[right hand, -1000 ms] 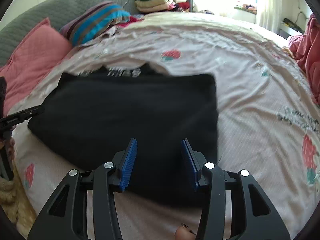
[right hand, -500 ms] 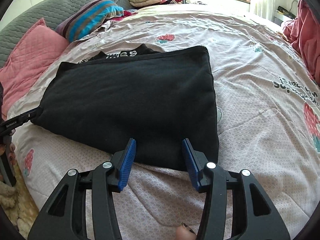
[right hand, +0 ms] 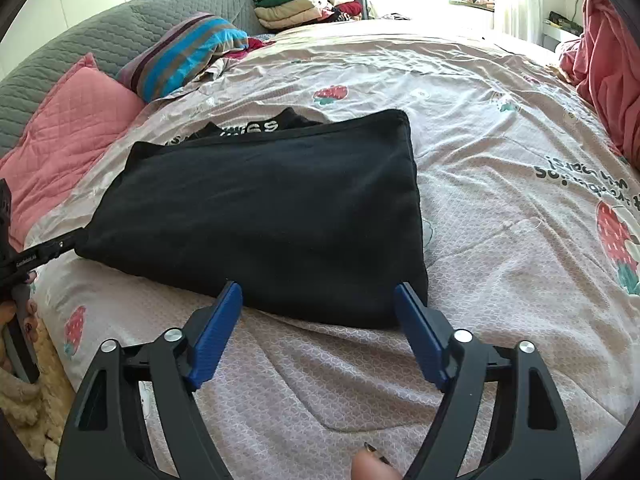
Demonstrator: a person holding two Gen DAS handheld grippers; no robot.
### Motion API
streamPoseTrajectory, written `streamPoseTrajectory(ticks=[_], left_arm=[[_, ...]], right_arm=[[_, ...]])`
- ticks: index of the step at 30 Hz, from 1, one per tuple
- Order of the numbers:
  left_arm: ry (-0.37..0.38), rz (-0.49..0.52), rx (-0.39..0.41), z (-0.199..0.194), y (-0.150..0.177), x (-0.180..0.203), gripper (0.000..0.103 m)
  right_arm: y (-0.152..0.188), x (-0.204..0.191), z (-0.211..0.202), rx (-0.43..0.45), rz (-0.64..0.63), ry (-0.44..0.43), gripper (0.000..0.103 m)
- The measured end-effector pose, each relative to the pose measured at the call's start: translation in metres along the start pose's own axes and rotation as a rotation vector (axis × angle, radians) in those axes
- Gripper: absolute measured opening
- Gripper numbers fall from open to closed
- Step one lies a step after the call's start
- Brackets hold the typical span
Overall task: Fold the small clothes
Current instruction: 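Withdraw both open grippers from the folded sweatshirt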
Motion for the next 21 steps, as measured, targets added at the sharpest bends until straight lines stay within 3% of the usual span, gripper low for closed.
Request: streamPoseTrajectory(ticks=[3,13,16,21], left_arm=[[-0.001,-0.001,0.0,-0.001,0.001,0.0,0.068],[-0.009,-0.017,0.012,-0.014,0.007,-0.003,0.071],[-0.018,-0.024,0.021,-0.018,0.007,-0.005,0.088],[-0.03,-0.031,0.038,-0.027,0.007,-0.009,0.093]], right_arm=[[0.0,0.0,-0.004,0.008,-0.001,0.007,0.085],[-0.003,-0.001,-0.018,0.038,0.003,0.017,0.095],[-0.003,-0.003,-0.021,0.043,-0.002,0.012,0.095],[-0.005,-0.013,-0.025,0.051,-0.025,0.007,0.097]])
Point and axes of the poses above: each gripper's, at about its wrist camera, not at the fingertips, and z roughly the way its jaws point, x to its right, y to its underside, the point moved 9 cm from there along z, roughly the way its jaws point, and after that the axes turned 12 degrees about -x, right-handed, at the moved point
